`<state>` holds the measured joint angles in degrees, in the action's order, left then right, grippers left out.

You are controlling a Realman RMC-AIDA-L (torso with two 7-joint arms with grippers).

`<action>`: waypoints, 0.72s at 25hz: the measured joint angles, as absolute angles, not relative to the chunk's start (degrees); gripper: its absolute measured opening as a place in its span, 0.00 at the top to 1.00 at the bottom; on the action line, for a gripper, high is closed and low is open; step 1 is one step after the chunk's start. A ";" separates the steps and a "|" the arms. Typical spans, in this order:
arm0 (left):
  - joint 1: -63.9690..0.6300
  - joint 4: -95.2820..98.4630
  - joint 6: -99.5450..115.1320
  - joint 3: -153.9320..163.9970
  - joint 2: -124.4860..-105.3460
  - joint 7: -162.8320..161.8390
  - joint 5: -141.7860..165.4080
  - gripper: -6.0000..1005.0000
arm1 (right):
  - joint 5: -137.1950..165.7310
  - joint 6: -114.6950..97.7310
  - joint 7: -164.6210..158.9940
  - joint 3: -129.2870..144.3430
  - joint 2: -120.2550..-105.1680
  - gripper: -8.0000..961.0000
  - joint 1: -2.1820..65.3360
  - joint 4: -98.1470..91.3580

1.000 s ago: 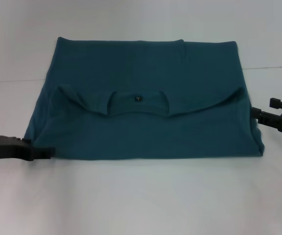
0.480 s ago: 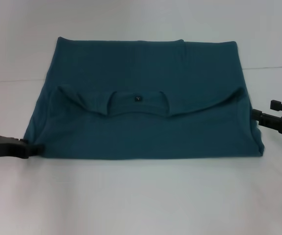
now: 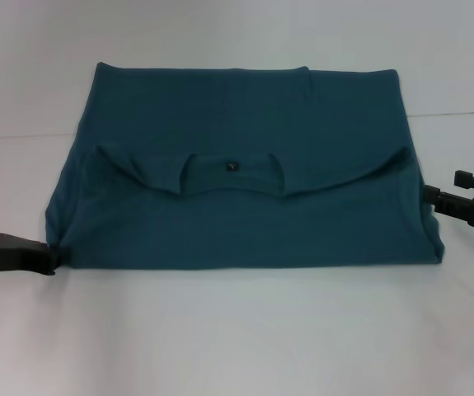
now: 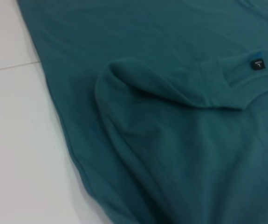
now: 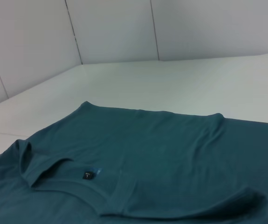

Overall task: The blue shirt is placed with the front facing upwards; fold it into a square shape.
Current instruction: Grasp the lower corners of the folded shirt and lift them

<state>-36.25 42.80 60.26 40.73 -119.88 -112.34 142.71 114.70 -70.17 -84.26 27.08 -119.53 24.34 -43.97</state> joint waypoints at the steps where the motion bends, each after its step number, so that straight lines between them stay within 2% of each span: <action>1: -36.25 42.80 60.32 40.72 -119.88 -112.33 142.69 0.79 | 114.70 -70.18 -84.24 27.07 -119.53 0.19 24.34 -43.95; 7: -36.23 42.80 61.00 40.68 -119.88 -112.14 142.42 0.95 | 114.70 -70.22 -84.34 26.99 -119.53 0.19 24.01 -43.94; 13: -35.15 43.70 63.55 40.16 -120.19 -111.74 142.01 0.95 | 115.55 -70.24 -87.86 27.25 -119.34 0.19 23.36 -45.42; 18: -33.25 45.83 64.79 40.12 -121.23 -111.63 141.75 0.95 | 121.02 -70.59 -94.55 27.88 -119.54 0.19 23.55 -49.98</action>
<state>-33.25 45.83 64.79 40.12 -121.23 -111.63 141.75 121.02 -70.59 -94.55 27.88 -119.54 23.55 -49.98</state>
